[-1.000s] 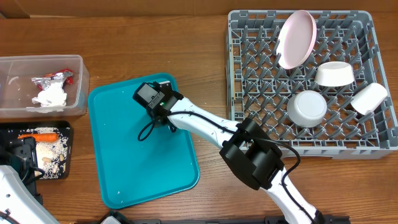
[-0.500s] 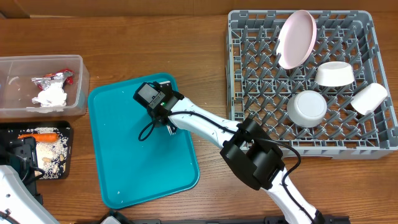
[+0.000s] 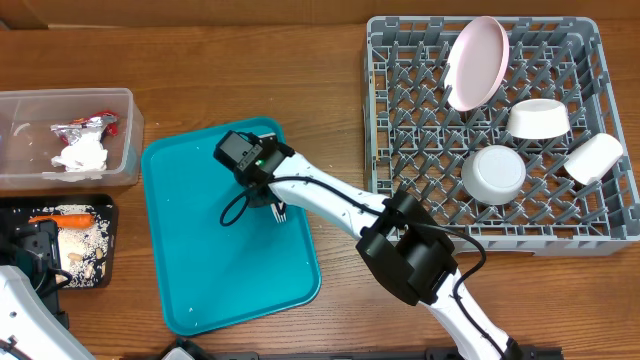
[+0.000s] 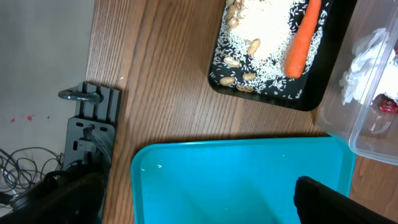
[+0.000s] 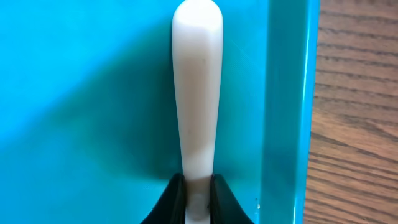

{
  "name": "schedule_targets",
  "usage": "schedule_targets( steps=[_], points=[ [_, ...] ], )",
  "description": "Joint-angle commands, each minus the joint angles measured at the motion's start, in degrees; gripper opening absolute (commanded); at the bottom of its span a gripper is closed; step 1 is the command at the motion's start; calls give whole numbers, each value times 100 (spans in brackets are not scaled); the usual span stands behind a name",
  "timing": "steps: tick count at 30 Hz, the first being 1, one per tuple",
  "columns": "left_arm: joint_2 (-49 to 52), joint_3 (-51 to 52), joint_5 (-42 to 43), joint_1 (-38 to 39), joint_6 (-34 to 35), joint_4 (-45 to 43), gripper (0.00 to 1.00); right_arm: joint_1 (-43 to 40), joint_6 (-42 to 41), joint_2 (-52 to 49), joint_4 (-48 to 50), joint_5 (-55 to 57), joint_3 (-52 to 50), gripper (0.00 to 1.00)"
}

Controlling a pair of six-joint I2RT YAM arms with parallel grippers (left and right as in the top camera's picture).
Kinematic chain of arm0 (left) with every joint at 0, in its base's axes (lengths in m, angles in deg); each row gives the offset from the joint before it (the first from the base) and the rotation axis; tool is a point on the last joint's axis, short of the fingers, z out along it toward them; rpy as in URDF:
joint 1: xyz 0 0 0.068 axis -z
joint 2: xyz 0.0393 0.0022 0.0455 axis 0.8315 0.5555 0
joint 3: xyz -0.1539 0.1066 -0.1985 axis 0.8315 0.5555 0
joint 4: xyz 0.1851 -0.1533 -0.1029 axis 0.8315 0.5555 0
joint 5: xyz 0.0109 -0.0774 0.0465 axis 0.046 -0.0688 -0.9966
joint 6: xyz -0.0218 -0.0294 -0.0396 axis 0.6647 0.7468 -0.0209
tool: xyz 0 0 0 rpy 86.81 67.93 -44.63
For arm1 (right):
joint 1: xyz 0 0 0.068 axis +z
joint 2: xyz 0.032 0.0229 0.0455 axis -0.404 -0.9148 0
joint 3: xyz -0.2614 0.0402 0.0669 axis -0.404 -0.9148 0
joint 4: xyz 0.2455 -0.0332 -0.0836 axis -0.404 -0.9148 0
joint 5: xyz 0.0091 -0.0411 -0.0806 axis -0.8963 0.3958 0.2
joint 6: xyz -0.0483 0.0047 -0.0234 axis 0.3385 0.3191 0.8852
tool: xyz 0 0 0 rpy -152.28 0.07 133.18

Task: Sort waste into correct bins and load items into the dishwasher rack
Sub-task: 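Carry the fork into the rack's upper left and release it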

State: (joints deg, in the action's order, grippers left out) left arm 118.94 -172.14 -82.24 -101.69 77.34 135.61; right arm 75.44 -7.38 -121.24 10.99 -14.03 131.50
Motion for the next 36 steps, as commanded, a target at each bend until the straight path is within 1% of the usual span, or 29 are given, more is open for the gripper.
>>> schedule_targets(
  steps=[1,7,11,13,16,20,23,26,29,31,36],
  points=[
    [-7,-79,-11,-28,96,-7,100,-59,17,122,-63,-33,332,4],
    [-7,-79,-11,-28,96,-7,100,-153,74,474,-168,-28,409,4],
    [-7,-79,-11,-28,96,-7,100,-354,149,769,-273,505,409,4],
    [-7,-79,-11,-28,96,-7,100,-560,201,981,-321,719,409,4],
    [-7,-79,-11,-28,96,-7,100,-979,546,1355,-317,726,409,4],
    [-7,-79,-11,-28,96,-7,100,-1707,881,1808,-306,723,409,4],
    [-7,-79,-13,-28,96,-7,100,-2312,1401,1934,-240,466,409,4],
    [-7,-79,-11,-28,96,-7,100,-2828,2000,1891,-170,-133,389,4],
    [-7,-79,-11,-28,96,-7,100,-3239,2006,1749,-140,-393,319,4],
    [-7,-79,-11,-28,96,-7,100,-3379,2184,1659,-85,-686,264,4],
    [-7,-79,-11,-28,96,-7,100,-3471,2260,1434,15,-850,240,4]
  ],
)
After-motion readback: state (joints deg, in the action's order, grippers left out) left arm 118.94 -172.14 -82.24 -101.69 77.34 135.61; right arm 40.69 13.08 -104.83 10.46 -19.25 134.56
